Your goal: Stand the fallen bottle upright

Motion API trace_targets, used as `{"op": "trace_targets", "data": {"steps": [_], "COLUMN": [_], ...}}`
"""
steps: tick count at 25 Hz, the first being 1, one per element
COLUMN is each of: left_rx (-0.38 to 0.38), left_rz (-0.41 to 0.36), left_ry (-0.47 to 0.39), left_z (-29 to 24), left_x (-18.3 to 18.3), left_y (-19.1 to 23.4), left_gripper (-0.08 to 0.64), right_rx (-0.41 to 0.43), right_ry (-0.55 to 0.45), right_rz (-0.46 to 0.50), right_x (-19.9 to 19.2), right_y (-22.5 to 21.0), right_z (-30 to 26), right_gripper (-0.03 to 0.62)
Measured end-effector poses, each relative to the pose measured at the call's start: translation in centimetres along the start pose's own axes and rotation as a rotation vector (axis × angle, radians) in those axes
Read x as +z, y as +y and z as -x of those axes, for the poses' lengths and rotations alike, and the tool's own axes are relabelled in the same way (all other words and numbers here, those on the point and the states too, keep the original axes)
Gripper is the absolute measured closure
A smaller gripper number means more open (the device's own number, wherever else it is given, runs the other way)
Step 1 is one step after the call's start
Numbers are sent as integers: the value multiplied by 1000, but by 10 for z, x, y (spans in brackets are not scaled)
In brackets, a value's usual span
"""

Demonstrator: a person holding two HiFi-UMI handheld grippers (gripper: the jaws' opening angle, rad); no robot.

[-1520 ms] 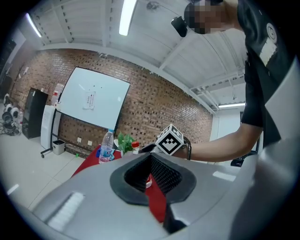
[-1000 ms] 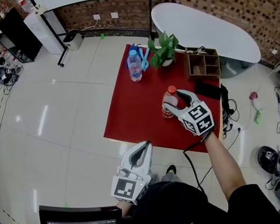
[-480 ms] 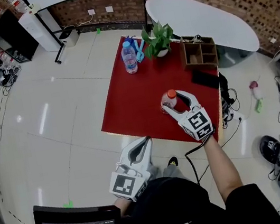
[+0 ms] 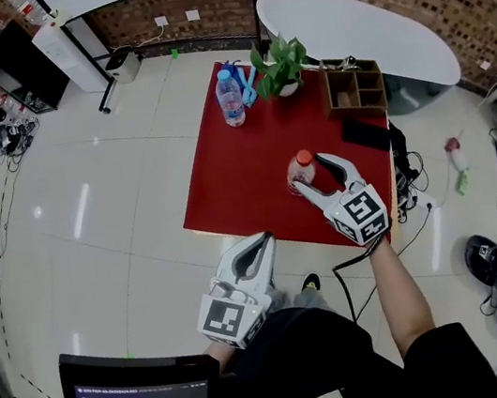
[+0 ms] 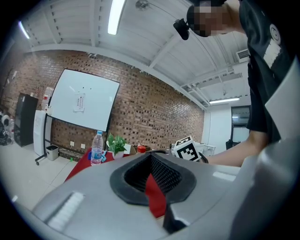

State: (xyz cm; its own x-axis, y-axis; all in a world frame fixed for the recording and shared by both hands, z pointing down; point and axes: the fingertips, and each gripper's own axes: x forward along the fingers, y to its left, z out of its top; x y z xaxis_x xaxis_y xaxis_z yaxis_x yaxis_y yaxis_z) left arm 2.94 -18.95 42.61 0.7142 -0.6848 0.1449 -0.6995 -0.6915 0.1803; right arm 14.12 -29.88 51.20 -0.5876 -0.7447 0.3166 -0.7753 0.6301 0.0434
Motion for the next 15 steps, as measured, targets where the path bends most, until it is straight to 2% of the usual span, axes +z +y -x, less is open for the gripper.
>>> {"op": "trace_targets", "data": {"steps": [3,7,8,9,10,15], "left_rx": [-15,-37,-45,-48,-44,-47], "left_rz": [15,18,21,24,30,51], "left_ry": [-9,-35,-39,-41,-40,-59], "left_z": [-6,2,4,6,7,11], "left_x": [4,11,11,12,12,15], "left_y": [-1,-2,-3,-2,-1,3], "left_gripper": [555,555,555,555,555,555], "right_rx": [-32,-50,-60,-71,-74,-49], "right_ry": [-50,-160,-184,-198,-197,-127], "right_rz": [-32,-161,-190,-214,-227,-212], "right_x": [18,47,52,54,53,31], "right_y": [-4,16,23,30,39,84], "right_z": [25,63,70,76,79,75], "right_gripper": [318,318,357,562,591,590]}}
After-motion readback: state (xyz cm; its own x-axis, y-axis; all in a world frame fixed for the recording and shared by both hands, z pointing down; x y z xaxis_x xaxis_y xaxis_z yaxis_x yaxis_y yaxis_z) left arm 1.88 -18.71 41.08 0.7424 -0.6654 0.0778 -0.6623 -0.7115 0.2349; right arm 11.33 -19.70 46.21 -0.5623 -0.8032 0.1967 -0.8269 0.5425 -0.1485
